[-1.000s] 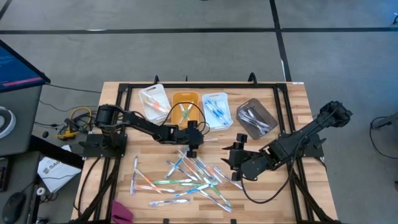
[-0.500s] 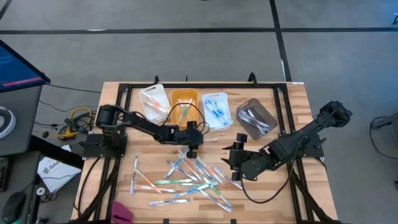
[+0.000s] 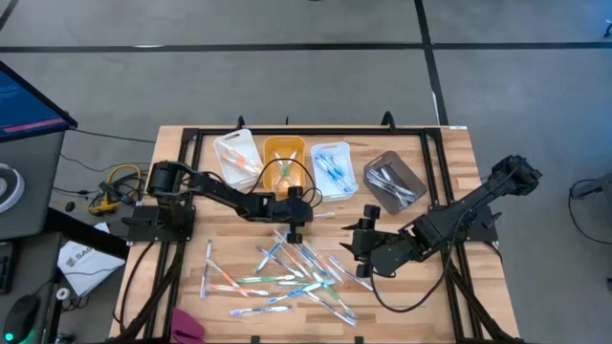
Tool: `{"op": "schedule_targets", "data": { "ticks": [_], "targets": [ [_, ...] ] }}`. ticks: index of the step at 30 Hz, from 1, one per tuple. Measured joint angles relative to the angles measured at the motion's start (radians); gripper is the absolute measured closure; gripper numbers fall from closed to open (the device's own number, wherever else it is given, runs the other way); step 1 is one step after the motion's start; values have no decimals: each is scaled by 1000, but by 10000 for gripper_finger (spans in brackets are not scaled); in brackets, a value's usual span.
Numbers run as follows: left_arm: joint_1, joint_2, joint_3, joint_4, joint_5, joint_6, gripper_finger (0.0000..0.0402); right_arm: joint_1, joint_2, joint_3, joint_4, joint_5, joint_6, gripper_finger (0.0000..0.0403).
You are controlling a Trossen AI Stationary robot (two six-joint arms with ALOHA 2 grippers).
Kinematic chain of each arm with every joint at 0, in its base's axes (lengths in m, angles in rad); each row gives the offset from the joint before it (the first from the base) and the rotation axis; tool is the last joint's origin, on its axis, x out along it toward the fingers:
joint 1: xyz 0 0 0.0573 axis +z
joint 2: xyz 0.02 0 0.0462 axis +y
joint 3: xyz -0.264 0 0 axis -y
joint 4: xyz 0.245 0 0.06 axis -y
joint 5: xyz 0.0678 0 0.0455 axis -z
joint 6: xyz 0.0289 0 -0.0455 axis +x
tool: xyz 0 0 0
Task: Pick & Place Toothbrushes
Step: Put the white orange toothbrush into the left white bin
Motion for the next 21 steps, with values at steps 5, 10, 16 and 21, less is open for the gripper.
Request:
{"op": "schedule_targets", "data": {
  "ticks": [5,10,16,21],
  "targets": [
    [0,0,0,1,-1,2,400,0,0,0,0,0,0,221],
    [0,-6,-1,-1,0,1,401,0,0,0,0,0,-1,221],
    [-15,-44,-2,-8,-27,26,401,0,0,0,-11,0,0,221],
    [-30,-77,-1,-3,-27,31,401,0,0,0,-15,0,0,221]
  ]
}}
